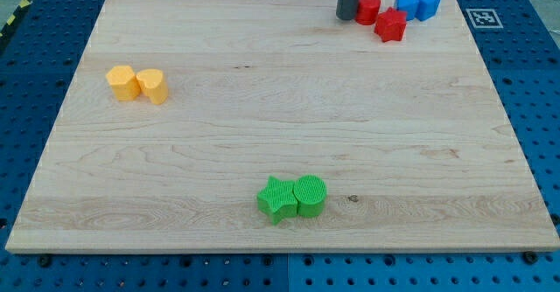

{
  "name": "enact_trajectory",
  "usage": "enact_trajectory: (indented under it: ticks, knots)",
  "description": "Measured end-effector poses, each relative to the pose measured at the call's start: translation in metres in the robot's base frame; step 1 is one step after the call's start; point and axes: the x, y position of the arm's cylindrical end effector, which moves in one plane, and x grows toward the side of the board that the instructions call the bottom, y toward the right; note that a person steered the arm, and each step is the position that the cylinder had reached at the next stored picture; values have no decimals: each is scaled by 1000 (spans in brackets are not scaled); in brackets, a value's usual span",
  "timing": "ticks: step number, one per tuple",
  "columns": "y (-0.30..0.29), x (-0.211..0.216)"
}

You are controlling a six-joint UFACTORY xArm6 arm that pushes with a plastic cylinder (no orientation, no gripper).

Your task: Push the yellow blocks close to the green blocks

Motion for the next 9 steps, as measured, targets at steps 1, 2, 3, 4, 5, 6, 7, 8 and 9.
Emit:
enact_trajectory:
  ticks: [1,2,3,4,5,6,7,8,9]
  knots:
    - [-37,8]
    - [-141,20]
    - [-261,41]
    - [-362,70]
    - [-391,108]
    - [-390,148]
    - [-373,159]
    - [-350,159]
    - [-330,159]
